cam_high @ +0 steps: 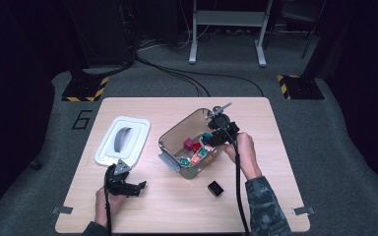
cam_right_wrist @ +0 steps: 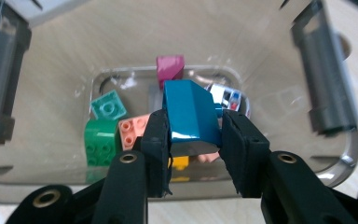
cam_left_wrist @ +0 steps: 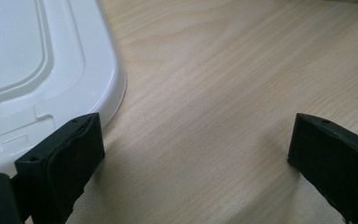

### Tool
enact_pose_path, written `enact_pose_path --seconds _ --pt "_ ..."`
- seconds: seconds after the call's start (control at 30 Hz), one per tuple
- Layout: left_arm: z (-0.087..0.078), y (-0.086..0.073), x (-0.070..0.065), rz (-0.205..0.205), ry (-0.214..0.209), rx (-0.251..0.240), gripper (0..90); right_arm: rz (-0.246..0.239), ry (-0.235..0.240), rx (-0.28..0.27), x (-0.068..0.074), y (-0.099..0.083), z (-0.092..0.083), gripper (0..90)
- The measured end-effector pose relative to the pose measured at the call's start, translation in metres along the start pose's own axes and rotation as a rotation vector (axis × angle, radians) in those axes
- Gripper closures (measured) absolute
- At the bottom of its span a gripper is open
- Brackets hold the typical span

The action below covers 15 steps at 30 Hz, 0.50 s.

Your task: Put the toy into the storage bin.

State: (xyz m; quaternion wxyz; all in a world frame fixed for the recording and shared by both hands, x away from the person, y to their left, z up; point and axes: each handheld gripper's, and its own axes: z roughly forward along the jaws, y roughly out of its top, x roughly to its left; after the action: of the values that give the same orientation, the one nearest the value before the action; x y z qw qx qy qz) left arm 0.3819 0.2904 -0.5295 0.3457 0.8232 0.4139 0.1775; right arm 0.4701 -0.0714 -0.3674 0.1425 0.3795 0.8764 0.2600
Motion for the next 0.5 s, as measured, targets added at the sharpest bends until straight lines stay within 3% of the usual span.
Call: enact_pose_path --seconds 0.2,0.5 --pt "0.000 0.000 0.000 0.000 -0.001 -0.002 3.3 0.020 0.020 0.036 0.003 -0.005 0.001 62.6" --pt "0.000 0.000 0.000 0.000 0.000 0.000 3.3 0.037 0.030 0.026 0.003 -0.011 -0.004 61.8"
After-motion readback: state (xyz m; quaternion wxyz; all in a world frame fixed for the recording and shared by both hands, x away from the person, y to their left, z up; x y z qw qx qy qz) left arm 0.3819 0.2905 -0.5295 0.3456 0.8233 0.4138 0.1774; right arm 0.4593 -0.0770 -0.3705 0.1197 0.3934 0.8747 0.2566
